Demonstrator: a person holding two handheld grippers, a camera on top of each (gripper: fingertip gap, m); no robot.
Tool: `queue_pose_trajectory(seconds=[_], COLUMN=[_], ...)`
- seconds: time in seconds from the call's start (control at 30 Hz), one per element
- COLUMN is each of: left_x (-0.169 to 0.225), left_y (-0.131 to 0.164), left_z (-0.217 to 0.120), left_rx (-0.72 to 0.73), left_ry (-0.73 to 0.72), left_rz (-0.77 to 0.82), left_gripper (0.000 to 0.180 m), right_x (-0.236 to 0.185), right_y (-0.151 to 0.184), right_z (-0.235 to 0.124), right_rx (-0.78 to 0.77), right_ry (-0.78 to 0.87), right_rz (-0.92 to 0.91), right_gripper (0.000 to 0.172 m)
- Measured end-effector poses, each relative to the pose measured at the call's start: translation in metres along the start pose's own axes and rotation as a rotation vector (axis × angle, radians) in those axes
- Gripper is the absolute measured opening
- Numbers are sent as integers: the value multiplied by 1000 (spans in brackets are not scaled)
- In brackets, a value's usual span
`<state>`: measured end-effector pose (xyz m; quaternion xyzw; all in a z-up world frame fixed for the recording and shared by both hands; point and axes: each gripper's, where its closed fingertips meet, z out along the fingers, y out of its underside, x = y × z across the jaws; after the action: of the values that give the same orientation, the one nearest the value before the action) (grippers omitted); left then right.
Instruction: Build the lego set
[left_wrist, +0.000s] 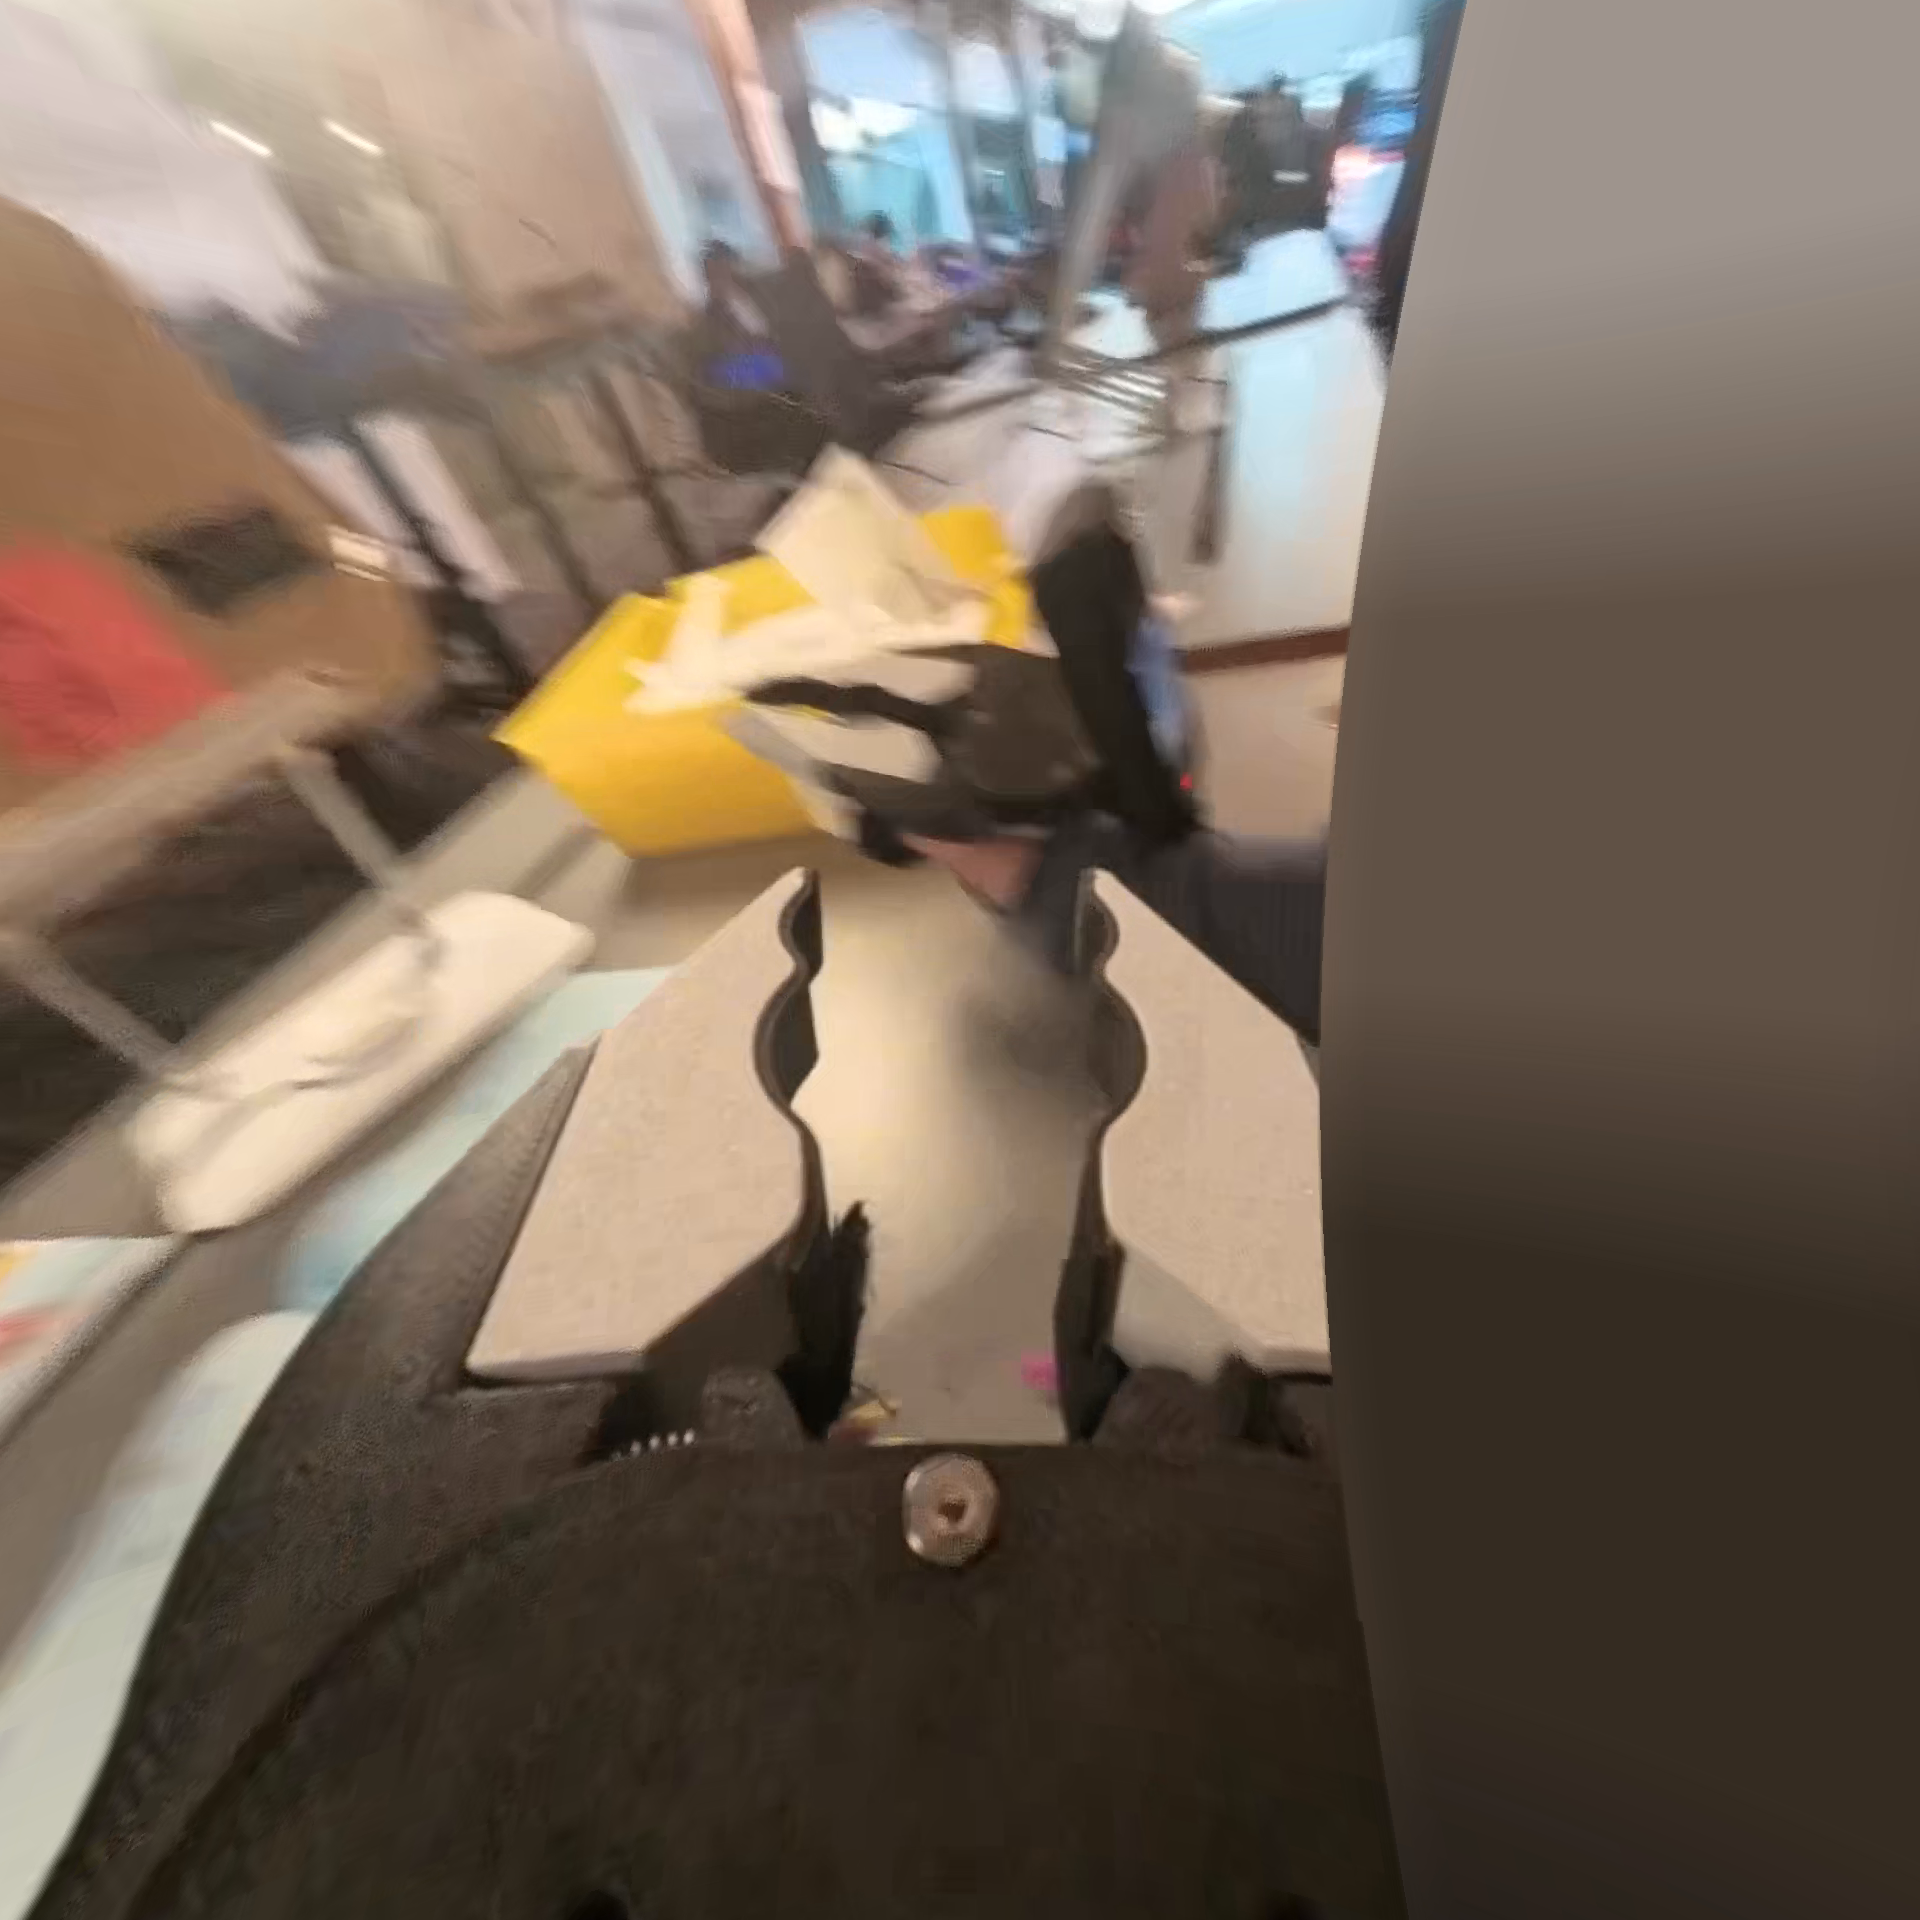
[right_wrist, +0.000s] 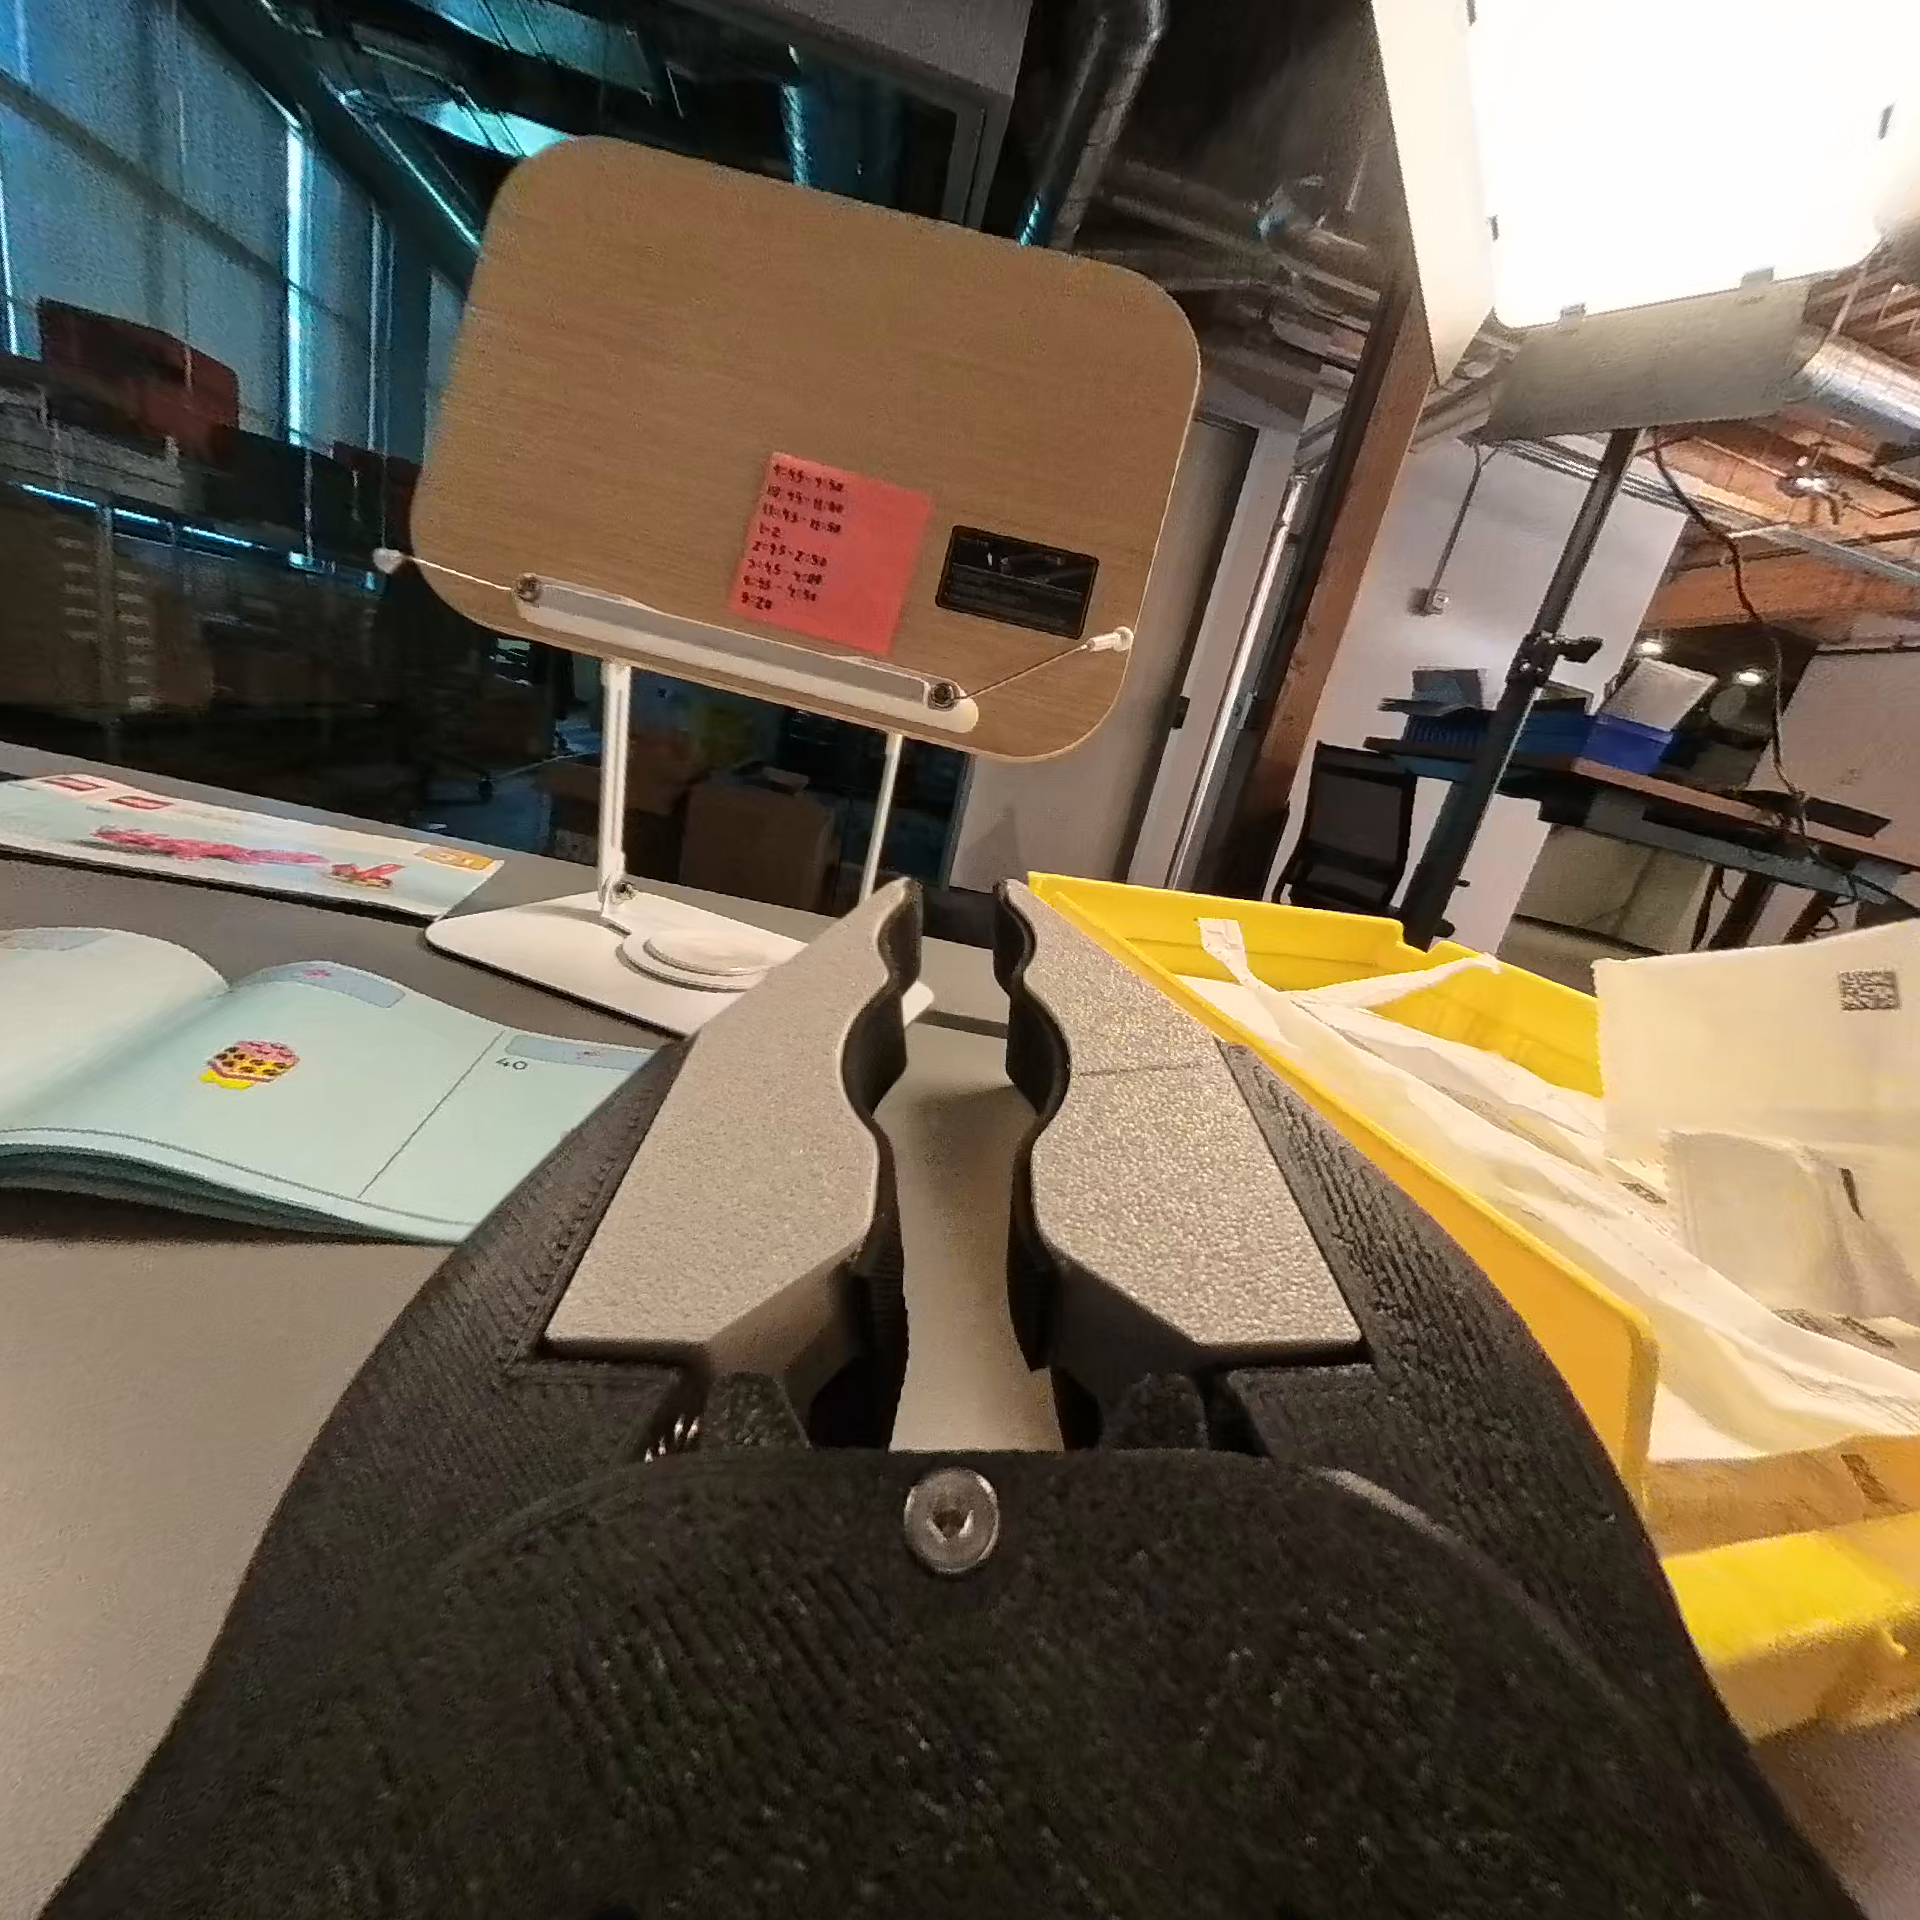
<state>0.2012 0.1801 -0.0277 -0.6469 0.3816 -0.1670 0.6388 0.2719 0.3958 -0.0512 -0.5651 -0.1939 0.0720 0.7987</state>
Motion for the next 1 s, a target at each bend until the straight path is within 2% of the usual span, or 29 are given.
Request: queue_pose_trajectory(seconds=[0.07, 0.13, 0.3, 0.37, 0.47, 0.53, 0.63, 0.73, 0.9, 1.0], left_x=[-51, -99, -142, -147, -140, -135, -138, -138, -137, -141], left_y=[-14, -12, 11, 42, 97, 126, 157, 178, 181, 183], left_z=[-6, 2, 65, 95, 130, 147, 158, 153, 152, 148], left_rx=[-65, -224, -453, -599, -804, -899, -1018, -1153, -1177, -1199], left_ry=[-139, -208, -72, -20, 109, 171, 217, 261, 283, 276], left_rz=[90, 119, 194, 199, 98, 32, 39, 91, 101, 125], left_gripper=[48, 54, 35, 35, 39, 48, 63, 78, 62, 37], right_x=[4, 6, 6, 5, 7, 12, 18, 18, 12, 12], right_y=[1, 1, 1, 1, 3, 4, 5, 4, 3, 4], right_z=[3, 7, 16, 21, 26, 29, 30, 30, 29, 29], right_rx=[5, 16, 33, 41, 46, 47, 47, 49, 49, 44], right_ry=[4, 2, -23, -37, -43, -36, -25, -29, -46, -48], right_rz=[8, 20, 21, 11, 15, 31, 59, 67, 41, 44], right_gripper=[11, 10, 10, 10, 9, 9, 9, 9, 9, 9])
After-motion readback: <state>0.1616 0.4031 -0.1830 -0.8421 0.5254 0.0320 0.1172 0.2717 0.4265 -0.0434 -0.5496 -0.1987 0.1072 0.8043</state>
